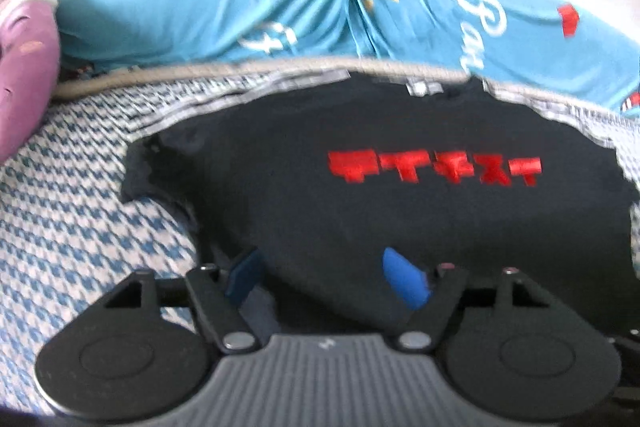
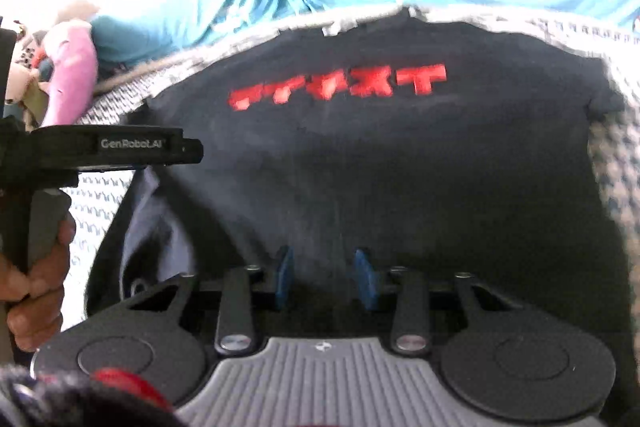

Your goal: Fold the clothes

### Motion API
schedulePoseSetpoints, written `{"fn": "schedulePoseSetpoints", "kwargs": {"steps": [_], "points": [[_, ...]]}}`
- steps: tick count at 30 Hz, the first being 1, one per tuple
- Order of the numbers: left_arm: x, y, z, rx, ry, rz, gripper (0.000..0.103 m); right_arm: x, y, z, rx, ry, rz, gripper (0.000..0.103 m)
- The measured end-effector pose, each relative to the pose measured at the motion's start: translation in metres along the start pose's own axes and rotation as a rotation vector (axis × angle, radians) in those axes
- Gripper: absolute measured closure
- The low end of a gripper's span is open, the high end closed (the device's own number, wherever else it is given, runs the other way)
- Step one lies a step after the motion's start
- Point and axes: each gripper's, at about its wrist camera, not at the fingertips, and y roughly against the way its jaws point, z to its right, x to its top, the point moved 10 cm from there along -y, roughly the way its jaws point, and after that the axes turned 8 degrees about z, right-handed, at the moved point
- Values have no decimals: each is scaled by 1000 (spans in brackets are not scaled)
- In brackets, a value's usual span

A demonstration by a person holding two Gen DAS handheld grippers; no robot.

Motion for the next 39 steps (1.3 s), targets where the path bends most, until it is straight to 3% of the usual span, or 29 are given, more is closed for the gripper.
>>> {"fn": "schedulePoseSetpoints", "kwargs": {"steps": [3,10,17,22,28,34,39], "points": [[15,10,-17,32,21,46,14,11,7,-11,41,19,46,68],[35,34,-73,112,122,109,11,14,15,-71,249,90,63,68],[25,41,-107,160,162,102,11,-20,20,-136,409,238,5,68],[19,43,-111,144,178,90,11,-52,20,-158,417,359,-21,68],[11,45,-116,125,194,76,11,-75,11,-166,329,568,41,68],[8,49,-115,107,178,83,11,-73,2,-168,296,612,71,68],[5,48,-123,113,192,76,11,-71,-5,-170,269,649,95,88]]}}
